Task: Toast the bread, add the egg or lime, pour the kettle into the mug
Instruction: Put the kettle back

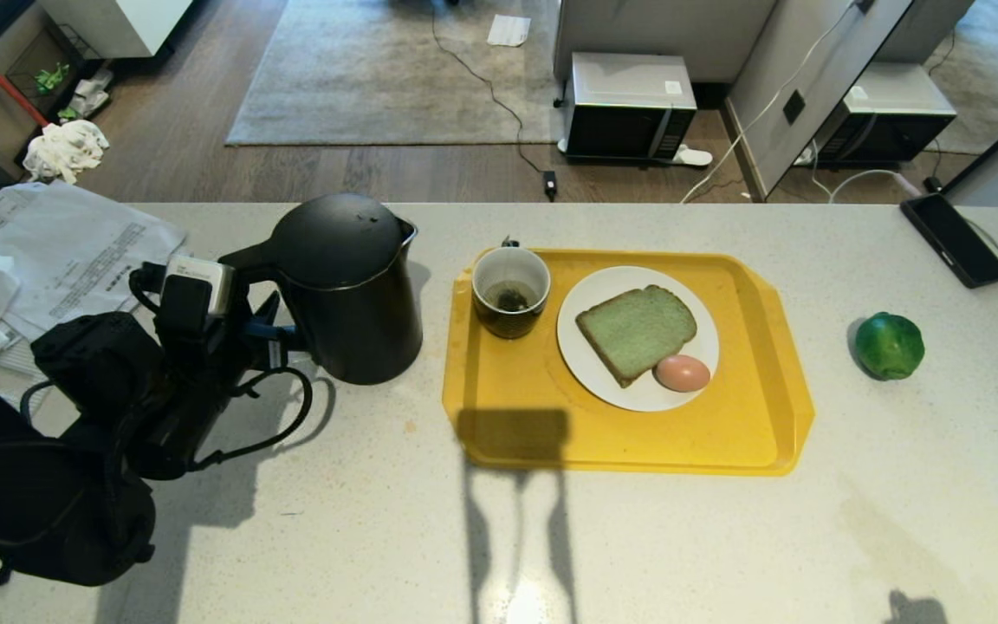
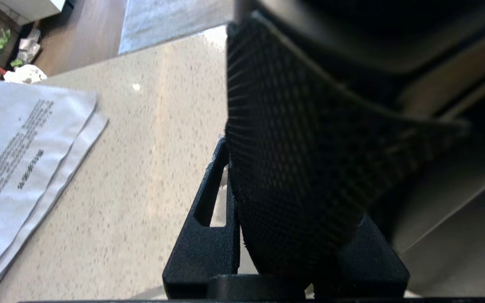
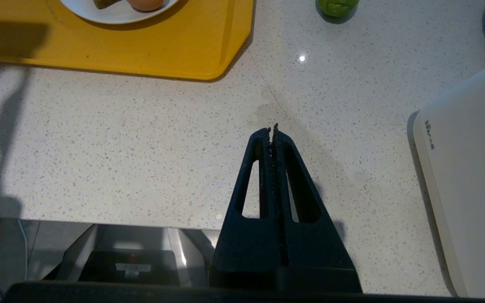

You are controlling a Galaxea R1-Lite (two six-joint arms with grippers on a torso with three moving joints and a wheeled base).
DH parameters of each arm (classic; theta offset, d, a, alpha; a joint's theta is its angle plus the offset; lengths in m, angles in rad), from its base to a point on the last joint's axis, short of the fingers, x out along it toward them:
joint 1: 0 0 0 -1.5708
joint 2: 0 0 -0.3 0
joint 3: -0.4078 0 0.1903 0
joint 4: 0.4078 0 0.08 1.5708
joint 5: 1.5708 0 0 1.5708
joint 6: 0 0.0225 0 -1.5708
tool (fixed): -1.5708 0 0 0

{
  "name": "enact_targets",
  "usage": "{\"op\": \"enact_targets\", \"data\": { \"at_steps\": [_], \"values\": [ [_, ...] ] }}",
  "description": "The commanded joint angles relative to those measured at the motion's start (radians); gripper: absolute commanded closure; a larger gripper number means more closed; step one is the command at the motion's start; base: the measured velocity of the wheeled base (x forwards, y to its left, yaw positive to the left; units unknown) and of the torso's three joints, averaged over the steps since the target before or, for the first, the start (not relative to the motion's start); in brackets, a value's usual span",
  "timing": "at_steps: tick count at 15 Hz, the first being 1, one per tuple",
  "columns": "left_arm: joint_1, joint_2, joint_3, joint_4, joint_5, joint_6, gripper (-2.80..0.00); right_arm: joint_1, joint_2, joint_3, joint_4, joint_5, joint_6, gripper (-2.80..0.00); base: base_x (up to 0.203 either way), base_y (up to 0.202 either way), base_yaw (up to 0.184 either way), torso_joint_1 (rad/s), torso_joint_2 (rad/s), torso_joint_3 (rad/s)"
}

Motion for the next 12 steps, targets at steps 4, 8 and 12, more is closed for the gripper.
{"op": "enact_targets", "data": {
  "at_steps": [4, 8, 12],
  "values": [
    [0.003, 0.016, 0.015, -0.004, 0.003, 0.002, 0.00, 0.000, 0.000, 0.000, -0.001, 0.000, 0.000, 0.00, 0.000, 0.000, 0.000, 0.000, 0.00, 0.000],
    [0.017, 0.008, -0.001, -0.004, 0.001, -0.002, 0.00, 0.000, 0.000, 0.000, -0.001, 0.000, 0.000, 0.00, 0.000, 0.000, 0.000, 0.000, 0.00, 0.000],
    [0.026, 0.011, -0.058, -0.004, 0.001, -0.004, 0.00, 0.000, 0.000, 0.000, -0.001, 0.000, 0.000, 0.00, 0.000, 0.000, 0.000, 0.000, 0.00, 0.000]
  ]
}}
